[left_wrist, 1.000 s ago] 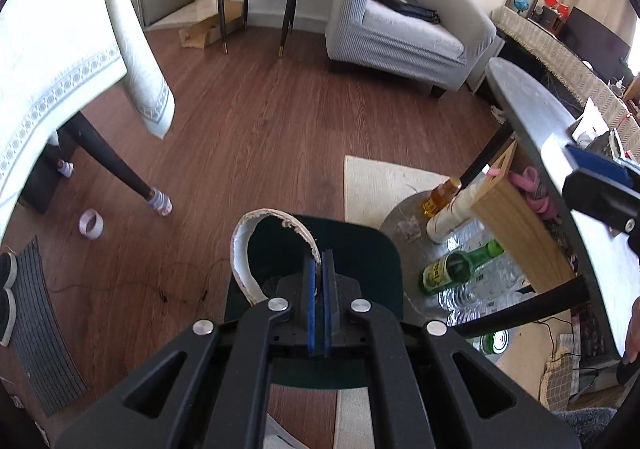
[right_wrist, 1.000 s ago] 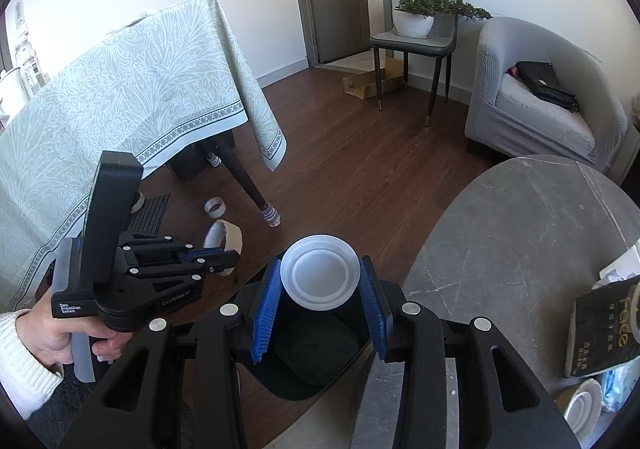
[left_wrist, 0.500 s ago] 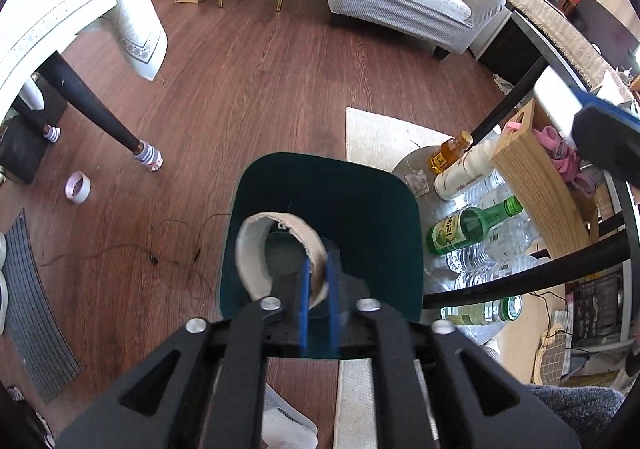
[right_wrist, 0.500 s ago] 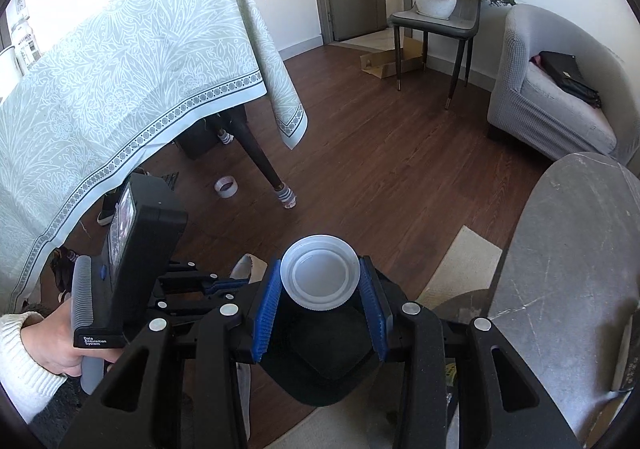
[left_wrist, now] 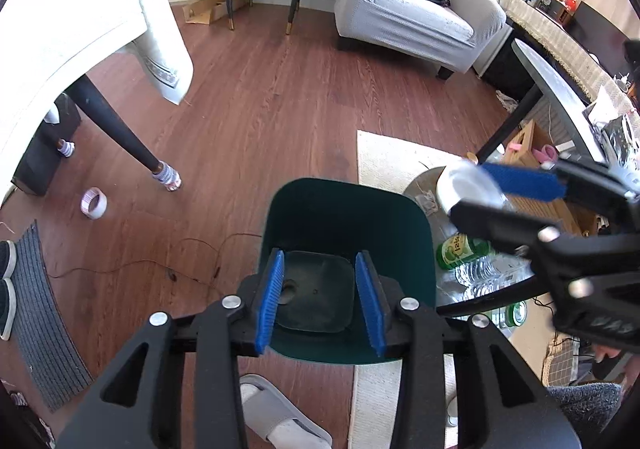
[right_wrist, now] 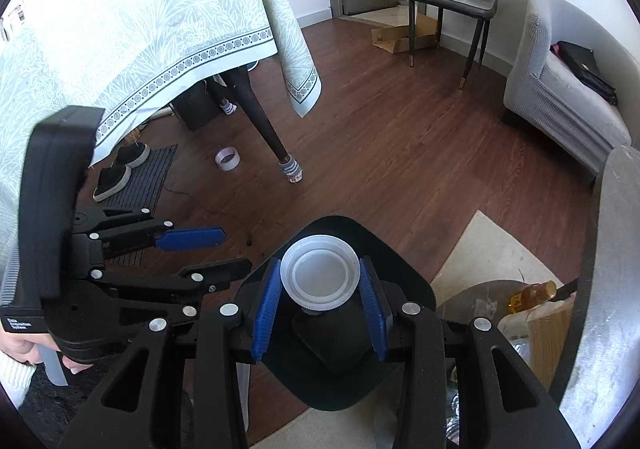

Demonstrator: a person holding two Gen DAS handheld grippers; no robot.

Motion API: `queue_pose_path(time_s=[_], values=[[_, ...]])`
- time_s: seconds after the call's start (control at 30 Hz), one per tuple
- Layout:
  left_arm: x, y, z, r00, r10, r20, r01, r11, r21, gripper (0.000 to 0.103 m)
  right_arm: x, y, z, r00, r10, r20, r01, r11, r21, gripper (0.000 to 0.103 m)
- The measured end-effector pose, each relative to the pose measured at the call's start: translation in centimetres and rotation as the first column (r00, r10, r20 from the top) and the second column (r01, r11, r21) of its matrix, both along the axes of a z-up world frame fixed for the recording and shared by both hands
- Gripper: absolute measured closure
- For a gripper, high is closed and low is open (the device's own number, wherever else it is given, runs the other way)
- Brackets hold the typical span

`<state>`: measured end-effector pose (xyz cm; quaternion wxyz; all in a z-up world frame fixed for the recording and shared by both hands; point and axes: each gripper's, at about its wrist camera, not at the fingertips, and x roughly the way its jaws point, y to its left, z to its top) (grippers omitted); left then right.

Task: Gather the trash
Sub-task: 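Carry the white lid with the right gripper over the green bin while the left gripper holds a tape strip, then open the right gripper to drop the lid into the bin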

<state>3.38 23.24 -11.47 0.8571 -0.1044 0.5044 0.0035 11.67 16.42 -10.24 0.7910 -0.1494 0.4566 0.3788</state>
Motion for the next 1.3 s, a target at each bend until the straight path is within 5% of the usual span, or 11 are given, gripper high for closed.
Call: queue_pose_path(time_s=[0.9, 1.3], values=[[-2.8, 0.9, 9.7, 0.963, 0.021, 0.268, -0.011, 0.999, -0.038, 0.044, 1.8, 1.6, -12.6, 0.982, -0.086, -0.170, 0.048, 0.975, -0.217, 0.063], [-3.7, 0.6, 12.3, 0.935, 0.038, 0.353, -0.019, 0.998, -0.055, 0.037, 1.6, 1.3, -11.5, 0.988, -0.069, -0.140, 0.041, 0.980, -0.194, 0.056]])
